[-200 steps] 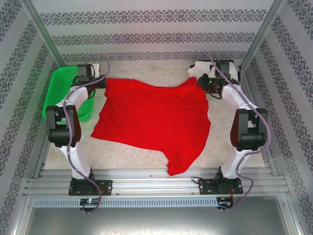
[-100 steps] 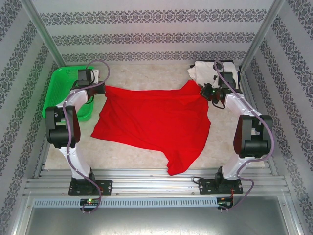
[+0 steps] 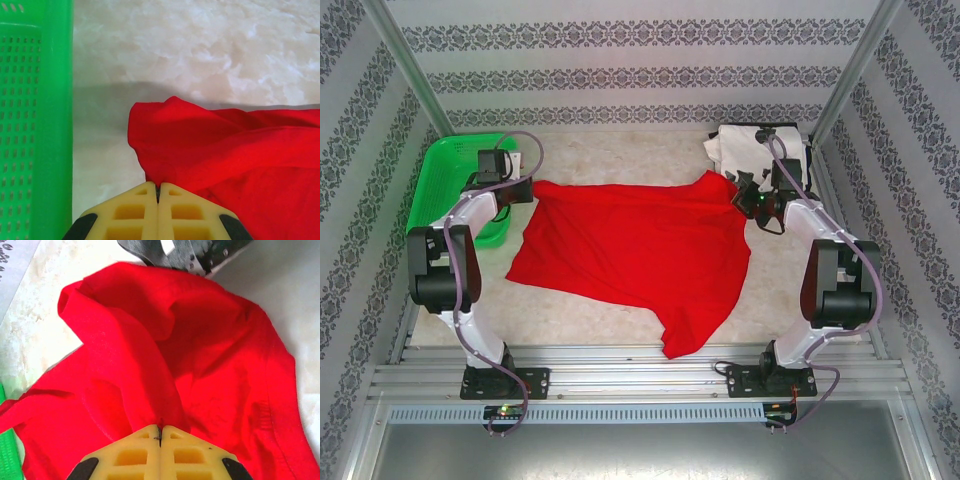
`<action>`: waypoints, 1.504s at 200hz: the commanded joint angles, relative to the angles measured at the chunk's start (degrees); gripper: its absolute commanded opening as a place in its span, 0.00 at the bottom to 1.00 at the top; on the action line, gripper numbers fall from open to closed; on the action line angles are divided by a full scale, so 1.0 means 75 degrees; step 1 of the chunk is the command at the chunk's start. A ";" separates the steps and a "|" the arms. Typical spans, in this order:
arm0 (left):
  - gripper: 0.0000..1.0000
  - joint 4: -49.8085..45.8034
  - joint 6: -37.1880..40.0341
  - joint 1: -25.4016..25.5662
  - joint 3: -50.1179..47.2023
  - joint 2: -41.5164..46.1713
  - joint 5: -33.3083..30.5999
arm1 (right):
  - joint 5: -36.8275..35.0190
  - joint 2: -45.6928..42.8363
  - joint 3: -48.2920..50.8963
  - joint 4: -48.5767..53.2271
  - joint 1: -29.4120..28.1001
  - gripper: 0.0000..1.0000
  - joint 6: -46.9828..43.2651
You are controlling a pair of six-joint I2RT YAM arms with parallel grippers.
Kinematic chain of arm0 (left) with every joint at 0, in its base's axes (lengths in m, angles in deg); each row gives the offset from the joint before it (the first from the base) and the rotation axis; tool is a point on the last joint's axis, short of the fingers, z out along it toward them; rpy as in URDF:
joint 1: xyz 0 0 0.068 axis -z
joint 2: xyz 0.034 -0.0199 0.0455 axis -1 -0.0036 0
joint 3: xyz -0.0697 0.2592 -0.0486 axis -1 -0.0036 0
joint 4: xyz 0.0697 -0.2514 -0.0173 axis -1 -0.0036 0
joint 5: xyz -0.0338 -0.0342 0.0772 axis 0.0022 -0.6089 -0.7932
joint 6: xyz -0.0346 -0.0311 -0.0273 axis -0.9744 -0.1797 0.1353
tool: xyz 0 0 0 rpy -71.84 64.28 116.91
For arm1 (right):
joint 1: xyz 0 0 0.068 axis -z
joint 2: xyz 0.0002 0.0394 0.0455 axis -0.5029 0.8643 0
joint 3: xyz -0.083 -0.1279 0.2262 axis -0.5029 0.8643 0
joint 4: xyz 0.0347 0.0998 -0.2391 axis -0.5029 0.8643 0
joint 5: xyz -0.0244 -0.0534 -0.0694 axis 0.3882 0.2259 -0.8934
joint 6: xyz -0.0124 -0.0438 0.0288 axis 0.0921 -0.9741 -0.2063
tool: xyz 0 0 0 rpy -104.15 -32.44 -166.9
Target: Fold and stack the t-shirts
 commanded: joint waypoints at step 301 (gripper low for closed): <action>0.00 -0.1755 -0.0029 -0.0145 0.0243 0.0185 0.0007 | 0.0027 -0.2043 0.1642 0.0757 0.0041 0.00 0.2537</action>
